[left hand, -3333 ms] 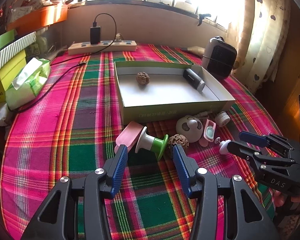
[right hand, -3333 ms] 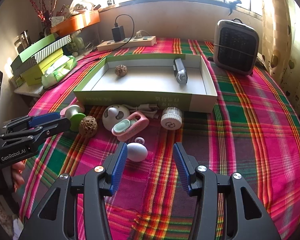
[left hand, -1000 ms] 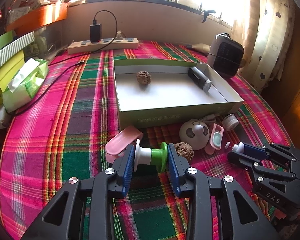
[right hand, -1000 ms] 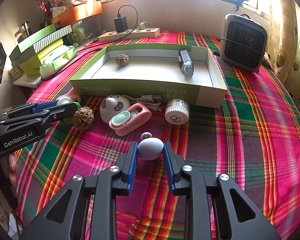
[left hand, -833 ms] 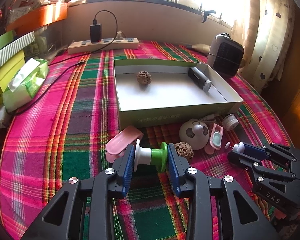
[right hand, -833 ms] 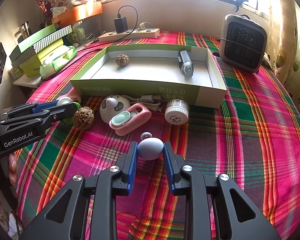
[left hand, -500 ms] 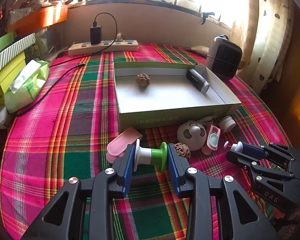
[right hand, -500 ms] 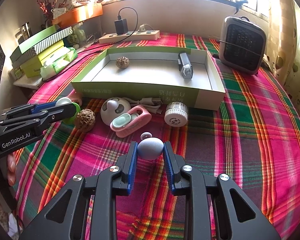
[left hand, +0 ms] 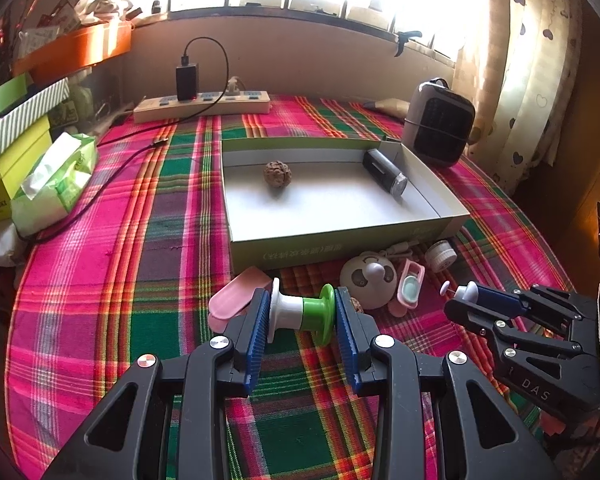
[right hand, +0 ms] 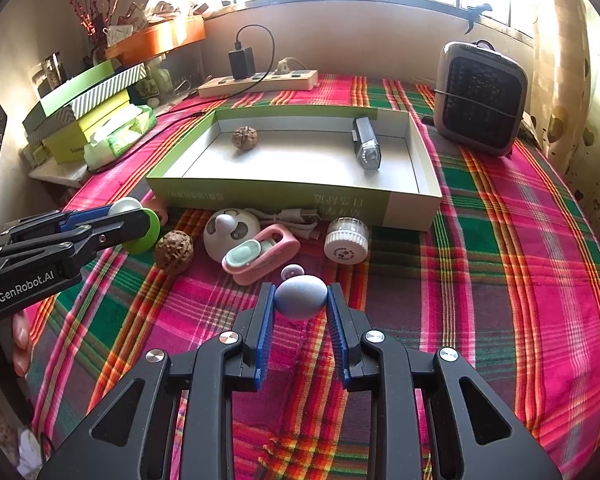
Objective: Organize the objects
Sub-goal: 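Lift spool with left tool while right tool carries white egg over box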
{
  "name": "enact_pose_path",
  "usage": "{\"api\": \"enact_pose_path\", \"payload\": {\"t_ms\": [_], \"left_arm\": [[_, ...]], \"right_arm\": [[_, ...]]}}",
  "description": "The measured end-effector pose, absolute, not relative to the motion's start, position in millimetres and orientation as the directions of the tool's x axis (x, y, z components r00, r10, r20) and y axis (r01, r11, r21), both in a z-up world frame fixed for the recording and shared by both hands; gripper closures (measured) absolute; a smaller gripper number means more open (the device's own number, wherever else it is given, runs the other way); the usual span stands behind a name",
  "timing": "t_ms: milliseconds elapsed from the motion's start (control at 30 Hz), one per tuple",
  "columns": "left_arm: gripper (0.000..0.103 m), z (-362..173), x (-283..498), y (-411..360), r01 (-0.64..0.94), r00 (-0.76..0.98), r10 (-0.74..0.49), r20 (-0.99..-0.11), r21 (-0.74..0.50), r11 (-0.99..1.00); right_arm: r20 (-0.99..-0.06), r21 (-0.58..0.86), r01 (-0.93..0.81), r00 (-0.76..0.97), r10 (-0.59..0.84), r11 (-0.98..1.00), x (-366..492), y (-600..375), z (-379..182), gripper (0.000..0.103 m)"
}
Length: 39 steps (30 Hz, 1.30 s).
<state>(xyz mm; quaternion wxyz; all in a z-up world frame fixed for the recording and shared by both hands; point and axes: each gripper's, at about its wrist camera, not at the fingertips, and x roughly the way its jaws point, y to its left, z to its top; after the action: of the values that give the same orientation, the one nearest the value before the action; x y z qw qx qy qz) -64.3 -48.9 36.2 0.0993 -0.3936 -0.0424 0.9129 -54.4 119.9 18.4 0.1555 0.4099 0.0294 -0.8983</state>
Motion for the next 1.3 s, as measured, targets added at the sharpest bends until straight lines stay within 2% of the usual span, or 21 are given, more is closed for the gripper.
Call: {"api": "enact_pose_path", "payload": {"t_ms": [633, 1300], "left_arm": [[0.072, 48.1, -77.1, -41.4, -0.166, -0.680, 0.229, -0.697, -0.158, -0.973], [0.072, 52.5, -117.9, -40.1, -0.179, -0.679, 0.237, -0.695, -0.156, -0.971]], "right_arm": [[-0.716, 0.093, 0.316, -0.638, -0.284, -0.944, -67.9, 125.6, 33.6, 0.076], [-0.696, 0.070, 0.358, -0.651, -0.302, -0.931, -118.2, 108.5, 50.4, 0.076]]}}
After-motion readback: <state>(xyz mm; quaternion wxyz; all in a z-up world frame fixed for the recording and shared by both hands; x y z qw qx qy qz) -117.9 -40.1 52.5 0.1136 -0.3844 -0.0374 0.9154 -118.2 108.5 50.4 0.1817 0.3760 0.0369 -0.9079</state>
